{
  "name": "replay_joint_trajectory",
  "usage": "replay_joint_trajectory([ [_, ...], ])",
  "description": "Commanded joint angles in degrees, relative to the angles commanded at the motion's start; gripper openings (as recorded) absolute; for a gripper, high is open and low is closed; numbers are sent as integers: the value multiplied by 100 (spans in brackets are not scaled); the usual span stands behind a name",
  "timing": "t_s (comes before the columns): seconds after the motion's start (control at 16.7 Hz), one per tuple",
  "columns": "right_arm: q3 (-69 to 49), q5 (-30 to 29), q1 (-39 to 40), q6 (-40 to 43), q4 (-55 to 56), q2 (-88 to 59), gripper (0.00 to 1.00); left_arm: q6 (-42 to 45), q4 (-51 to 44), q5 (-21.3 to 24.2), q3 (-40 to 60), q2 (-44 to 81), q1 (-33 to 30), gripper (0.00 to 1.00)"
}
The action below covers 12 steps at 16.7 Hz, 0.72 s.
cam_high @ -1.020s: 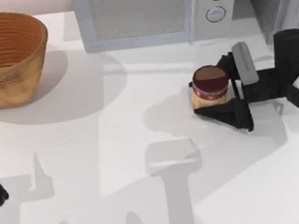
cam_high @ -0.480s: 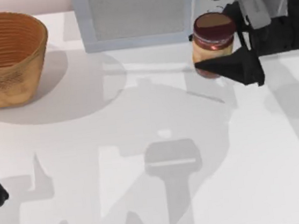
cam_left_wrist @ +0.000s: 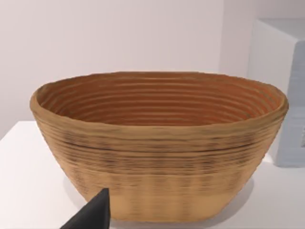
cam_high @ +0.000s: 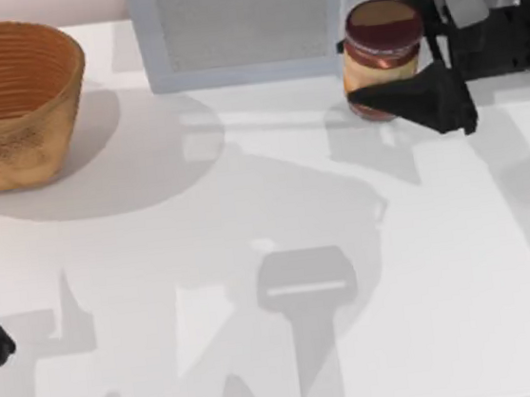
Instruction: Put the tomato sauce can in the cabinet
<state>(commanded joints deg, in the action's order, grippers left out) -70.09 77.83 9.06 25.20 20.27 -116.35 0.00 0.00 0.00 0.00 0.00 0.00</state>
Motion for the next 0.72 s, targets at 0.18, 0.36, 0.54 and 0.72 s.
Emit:
replay_joint_trajectory([
  [0.18, 198, -259, -86, -139, -119, 350, 0, 0, 0, 0, 0, 0, 0, 100],
  [0.36, 690, -847, -246, -432, -395, 1236, 0, 0, 0, 0, 0, 0, 0, 100],
  [0.54, 1436, -1696, -429, -801, -767, 2567, 0, 0, 0, 0, 0, 0, 0, 100],
  [0.72, 2378, -2745, -614, -1194, -1163, 4194, 0, 0, 0, 0, 0, 0, 0, 100],
])
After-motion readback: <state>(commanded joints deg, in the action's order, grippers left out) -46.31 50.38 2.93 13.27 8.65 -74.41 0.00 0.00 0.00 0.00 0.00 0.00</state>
